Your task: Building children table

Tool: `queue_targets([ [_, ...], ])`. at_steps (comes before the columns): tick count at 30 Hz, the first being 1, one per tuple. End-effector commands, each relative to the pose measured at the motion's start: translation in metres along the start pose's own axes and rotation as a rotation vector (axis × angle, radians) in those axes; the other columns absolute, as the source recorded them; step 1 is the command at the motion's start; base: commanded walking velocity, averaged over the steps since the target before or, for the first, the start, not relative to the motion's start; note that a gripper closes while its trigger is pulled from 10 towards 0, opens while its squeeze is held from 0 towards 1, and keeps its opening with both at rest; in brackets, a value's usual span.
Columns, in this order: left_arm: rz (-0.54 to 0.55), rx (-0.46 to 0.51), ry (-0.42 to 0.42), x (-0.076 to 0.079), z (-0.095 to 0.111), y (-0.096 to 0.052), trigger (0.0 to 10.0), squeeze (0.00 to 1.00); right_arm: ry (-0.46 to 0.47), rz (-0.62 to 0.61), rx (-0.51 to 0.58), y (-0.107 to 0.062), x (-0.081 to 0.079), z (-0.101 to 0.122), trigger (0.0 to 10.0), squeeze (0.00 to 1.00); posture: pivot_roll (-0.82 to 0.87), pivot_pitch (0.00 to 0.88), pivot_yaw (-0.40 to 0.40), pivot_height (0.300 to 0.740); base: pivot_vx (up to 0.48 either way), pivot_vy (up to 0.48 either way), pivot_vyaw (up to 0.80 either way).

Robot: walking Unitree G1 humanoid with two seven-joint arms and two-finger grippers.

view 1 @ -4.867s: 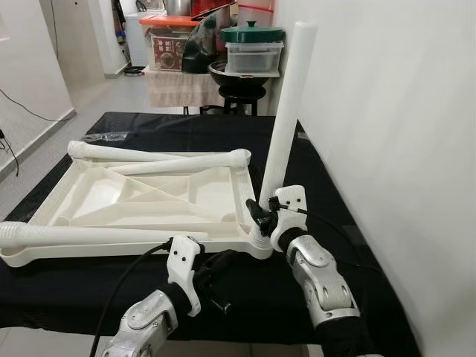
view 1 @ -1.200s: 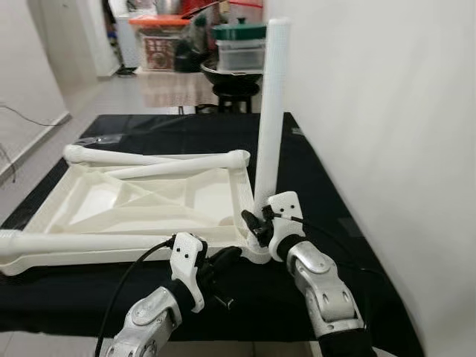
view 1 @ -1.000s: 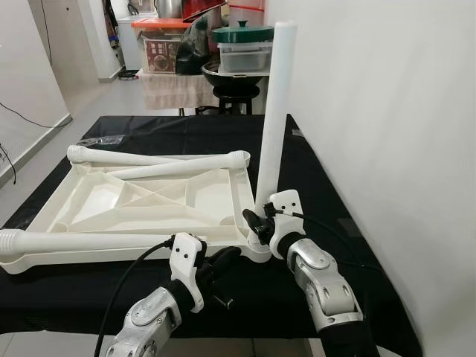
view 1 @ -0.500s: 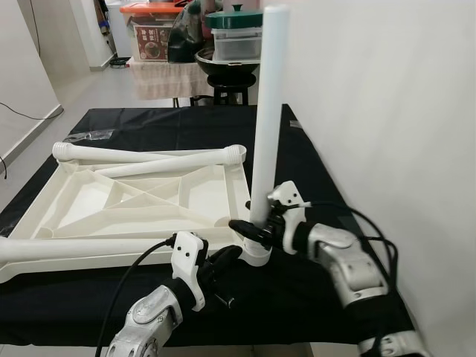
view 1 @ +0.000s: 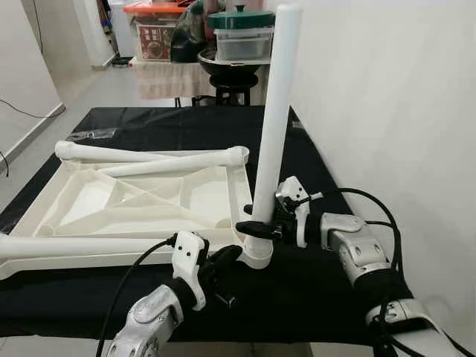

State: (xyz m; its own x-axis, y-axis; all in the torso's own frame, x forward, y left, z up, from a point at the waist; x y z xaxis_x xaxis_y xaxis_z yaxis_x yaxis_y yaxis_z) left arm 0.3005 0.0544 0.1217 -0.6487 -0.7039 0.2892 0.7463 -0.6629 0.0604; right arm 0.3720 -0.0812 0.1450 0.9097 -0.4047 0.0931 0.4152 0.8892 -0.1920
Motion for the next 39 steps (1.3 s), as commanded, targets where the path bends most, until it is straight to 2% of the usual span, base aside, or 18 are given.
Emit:
queue_targets([
  [1, 0.008, -0.008, -0.001, -0.001, -0.003, -0.001, 10.0, 0.00, 0.059, 0.032, 0.042, 0.001, -0.008, -0.003, 0.0, 0.00, 0.07, 0.000, -0.053, 0.740, 0.000, 0.000, 0.00],
  [6, 0.006, -0.009, -0.004, 0.000, -0.003, -0.002, 10.0, 0.00, 0.053, -0.137, -0.055, 0.005, -0.017, -0.033, 0.0, 0.00, 0.07, 0.000, -0.059, 0.740, 0.000, 0.000, 0.00],
  [7, 0.006, -0.009, -0.003, 0.000, -0.003, -0.003, 10.0, 0.00, 0.084, -0.369, -0.081, 0.010, -0.007, -0.039, 0.0, 0.00, 0.07, 0.000, -0.069, 0.740, 0.000, 0.000, 0.00],
  [8, 0.006, -0.009, -0.003, 0.000, -0.003, -0.003, 10.0, 0.00, 0.084, -0.369, -0.081, 0.010, -0.007, -0.039, 0.0, 0.00, 0.07, 0.000, -0.069, 0.740, 0.000, 0.000, 0.00],
  [10, 0.008, -0.008, -0.006, -0.002, -0.002, -0.006, 10.0, 0.00, -0.069, -0.599, -0.157, 0.021, -0.028, -0.033, 0.0, 0.00, 0.04, 0.000, -0.053, 0.740, 0.000, 0.000, 0.00],
  [12, 0.008, -0.010, -0.007, -0.004, -0.003, -0.006, 10.0, 0.00, -0.025, -0.697, -0.150, 0.015, -0.019, -0.033, 0.0, 0.00, 0.01, 0.000, -0.034, 0.740, 0.000, 0.000, 0.00],
  [15, 0.000, -0.013, -0.011, -0.002, -0.003, -0.003, 10.0, 0.00, 0.094, -0.761, -0.192, 0.006, -0.003, -0.052, 0.0, 0.00, 0.06, 0.000, -0.060, 0.740, 0.000, 0.000, 0.00],
  [20, 0.005, -0.017, 0.007, -0.003, -0.004, -0.003, 10.0, 0.00, 0.068, -0.766, -0.184, 0.008, -0.002, -0.048, 0.0, 0.00, 0.05, 0.000, -0.056, 0.740, 0.000, 0.000, 0.00],
  [21, 0.011, -0.014, 0.008, -0.003, -0.004, -0.004, 10.0, 0.00, 0.065, -0.773, -0.192, 0.007, -0.001, -0.048, 2.8, 0.00, 0.06, 0.000, -0.057, 0.740, 0.000, 0.000, 0.00],
  [22, 0.013, -0.011, 0.004, -0.003, -0.003, -0.004, 10.0, 0.00, 0.105, -0.766, -0.179, 0.007, -0.001, -0.049, 10.0, 0.00, 0.06, 0.000, -0.054, 0.740, 0.000, 0.000, 0.00],
  [24, 0.013, -0.010, 0.002, -0.003, -0.003, -0.004, 10.0, 0.00, 0.134, -0.759, -0.169, 0.007, 0.000, -0.049, 10.0, 0.00, 0.06, 0.000, -0.054, 0.740, 0.000, 0.000, 0.00],
  [25, 0.010, -0.011, 0.000, -0.003, -0.003, -0.004, 10.0, 0.00, 0.140, -0.697, -0.122, 0.013, -0.002, -0.040, 10.0, 1.00, 0.06, 0.000, -0.048, 0.740, 0.000, 0.000, 0.00],
  [29, 0.006, -0.013, -0.001, -0.003, -0.003, -0.003, 10.0, 0.00, 0.071, -0.534, 0.019, 0.025, -0.005, -0.008, 10.0, 1.00, 0.06, 0.000, -0.047, 0.740, 0.000, 0.000, 0.00],
  [30, 0.005, -0.013, -0.001, -0.003, -0.003, -0.002, 10.0, 0.00, 0.061, -0.460, 0.062, 0.027, -0.004, 0.000, 10.0, 0.80, 0.06, 0.000, -0.046, 0.740, 0.000, 0.000, 0.00],
  [31, 0.005, -0.013, -0.001, -0.003, -0.003, -0.002, 10.0, 0.00, 0.061, -0.460, 0.062, 0.027, -0.004, 0.000, 10.0, 0.80, 0.06, 0.000, -0.046, 0.740, 0.000, 0.000, 0.00],
  [32, 0.004, -0.013, -0.002, -0.002, -0.003, -0.001, 10.0, 0.00, 0.044, -0.356, 0.089, 0.028, -0.006, 0.006, 10.0, 0.00, 0.06, 0.000, -0.051, 0.740, 0.000, 0.000, 0.00],
  [36, 0.007, -0.011, -0.001, -0.002, -0.004, 0.000, 10.0, 0.00, -0.064, -0.080, 0.068, 0.025, -0.013, 0.011, 10.0, 0.00, 0.08, 0.000, -0.069, 0.740, 0.000, 0.000, 0.00],
  [39, 0.008, -0.009, -0.002, -0.002, -0.004, 0.000, 10.0, 0.00, -0.081, 0.011, 0.038, 0.023, -0.012, 0.010, 10.0, 0.00, 0.09, 0.000, -0.071, 0.740, 0.000, 0.000, 0.00],
])
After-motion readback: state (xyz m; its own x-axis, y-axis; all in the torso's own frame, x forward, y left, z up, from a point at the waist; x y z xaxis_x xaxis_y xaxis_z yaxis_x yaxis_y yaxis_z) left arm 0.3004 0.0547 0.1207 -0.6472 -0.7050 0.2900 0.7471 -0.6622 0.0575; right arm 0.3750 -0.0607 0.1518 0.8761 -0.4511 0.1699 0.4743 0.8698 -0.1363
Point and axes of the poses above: a point about 5 cm out from each wrist's last joint towards the gripper, its own y axis pointing out of the wrist towards the gripper, its own z axis along the axis of the wrist's last joint, x = y × z, the point moved 6 cm from there along y, pointing out of the wrist towards the gripper, and after that the axes turned 7 degrees about -y, right-handed, at the moved point
